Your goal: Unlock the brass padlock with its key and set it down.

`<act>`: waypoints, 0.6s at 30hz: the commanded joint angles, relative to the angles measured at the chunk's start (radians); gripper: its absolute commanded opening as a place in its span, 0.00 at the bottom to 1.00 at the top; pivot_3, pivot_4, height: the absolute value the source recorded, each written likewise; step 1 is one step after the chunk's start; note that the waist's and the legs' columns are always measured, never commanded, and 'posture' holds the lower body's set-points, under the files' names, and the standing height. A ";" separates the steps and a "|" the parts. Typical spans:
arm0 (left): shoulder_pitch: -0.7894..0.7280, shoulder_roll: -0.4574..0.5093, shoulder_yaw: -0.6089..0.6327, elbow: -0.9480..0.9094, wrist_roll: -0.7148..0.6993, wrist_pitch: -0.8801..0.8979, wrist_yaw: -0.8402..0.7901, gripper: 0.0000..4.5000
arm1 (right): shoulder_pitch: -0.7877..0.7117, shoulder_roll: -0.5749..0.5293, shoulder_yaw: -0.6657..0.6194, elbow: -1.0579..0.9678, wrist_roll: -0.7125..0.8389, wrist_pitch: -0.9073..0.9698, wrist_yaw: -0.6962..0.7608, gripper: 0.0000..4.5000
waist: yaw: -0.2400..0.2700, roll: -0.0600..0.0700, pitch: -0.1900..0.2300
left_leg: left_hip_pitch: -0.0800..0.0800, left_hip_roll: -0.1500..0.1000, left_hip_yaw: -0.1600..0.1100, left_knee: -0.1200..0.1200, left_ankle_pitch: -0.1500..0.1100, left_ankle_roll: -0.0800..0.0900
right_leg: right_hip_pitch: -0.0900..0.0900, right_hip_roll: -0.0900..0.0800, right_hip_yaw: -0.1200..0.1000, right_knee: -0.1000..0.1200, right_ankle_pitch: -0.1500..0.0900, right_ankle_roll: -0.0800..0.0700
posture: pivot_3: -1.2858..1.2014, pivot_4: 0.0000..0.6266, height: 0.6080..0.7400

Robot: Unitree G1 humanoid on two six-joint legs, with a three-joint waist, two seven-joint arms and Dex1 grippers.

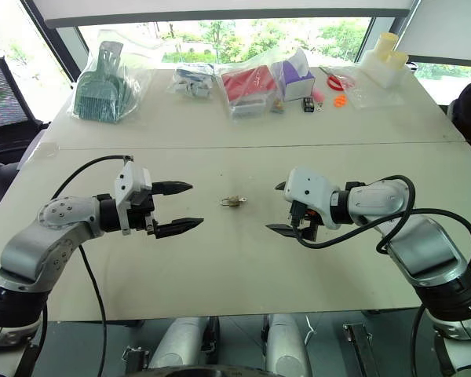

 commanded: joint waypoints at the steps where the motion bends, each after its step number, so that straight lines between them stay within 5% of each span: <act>1: -0.011 -0.005 0.006 -0.009 0.000 -0.022 -0.001 0.99 | -0.008 -0.002 -0.027 -0.030 -0.001 -0.005 -0.006 1.00 | 0.000 0.000 0.000 | 0.000 0.000 0.000 0.000 0.000 0.000 | 0.000 0.000 0.000 0.000 0.000 0.000 | 0.52 0.24 1.00; 18: -0.021 -0.024 -0.022 0.030 0.047 -0.055 -0.009 0.99 | -0.003 -0.003 -0.022 -0.037 -0.004 -0.006 -0.014 1.00 | 0.000 0.000 0.000 | 0.000 0.000 0.000 0.000 0.000 0.000 | 0.000 0.000 0.000 0.000 0.000 0.000 | 0.52 0.24 1.00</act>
